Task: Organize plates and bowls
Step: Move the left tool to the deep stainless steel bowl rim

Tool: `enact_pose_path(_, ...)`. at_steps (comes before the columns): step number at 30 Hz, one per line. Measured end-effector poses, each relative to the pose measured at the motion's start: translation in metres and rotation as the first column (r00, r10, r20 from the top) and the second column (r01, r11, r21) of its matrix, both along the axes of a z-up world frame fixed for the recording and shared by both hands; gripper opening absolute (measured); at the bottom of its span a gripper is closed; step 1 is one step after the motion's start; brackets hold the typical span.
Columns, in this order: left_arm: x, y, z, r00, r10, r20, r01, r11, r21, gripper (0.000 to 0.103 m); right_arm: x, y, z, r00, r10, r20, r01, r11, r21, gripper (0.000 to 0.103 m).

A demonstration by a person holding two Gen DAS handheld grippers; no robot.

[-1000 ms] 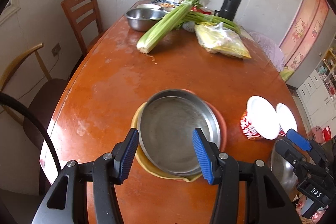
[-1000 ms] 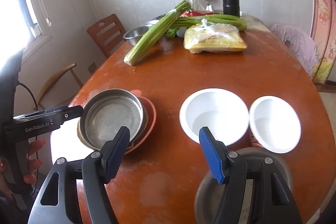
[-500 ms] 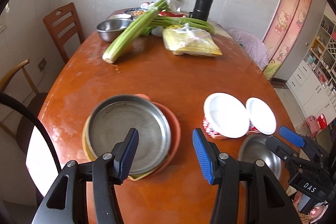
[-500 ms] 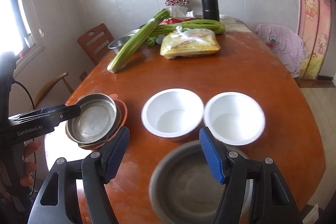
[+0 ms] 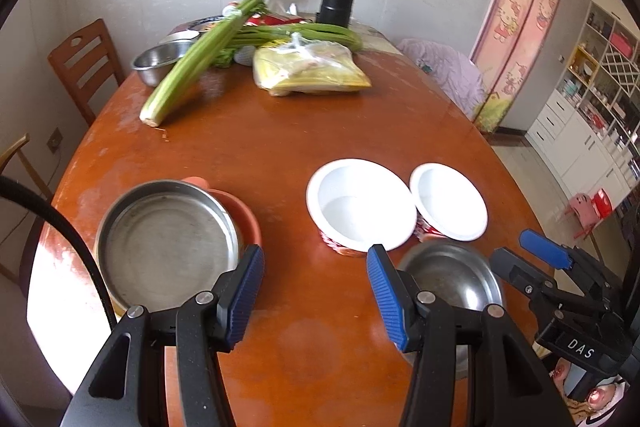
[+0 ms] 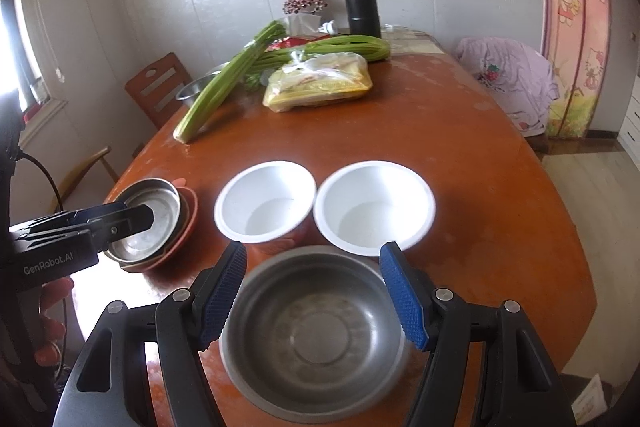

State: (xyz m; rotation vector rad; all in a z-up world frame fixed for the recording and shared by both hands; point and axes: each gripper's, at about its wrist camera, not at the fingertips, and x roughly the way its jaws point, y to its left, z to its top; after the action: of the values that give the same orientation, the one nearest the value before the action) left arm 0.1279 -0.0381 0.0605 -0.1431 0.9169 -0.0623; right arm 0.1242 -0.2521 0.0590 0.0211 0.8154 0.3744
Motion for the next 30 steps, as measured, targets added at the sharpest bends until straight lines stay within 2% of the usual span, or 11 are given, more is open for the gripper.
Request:
enact_pose_path(14, 0.000, -0.043, -0.022, 0.995, -0.088, -0.054, 0.089, 0.996, 0.008, 0.053, -0.009, -0.022, -0.012, 0.999, -0.028, -0.030, 0.028, 0.999, -0.018, 0.071)
enact_pose_path(30, 0.006, -0.063, -0.053, 0.986, -0.099, -0.132, 0.103, 0.994, 0.022, 0.053, -0.011, -0.033, -0.042, 0.994, -0.043, -0.097, 0.040, 0.999, -0.032, 0.071)
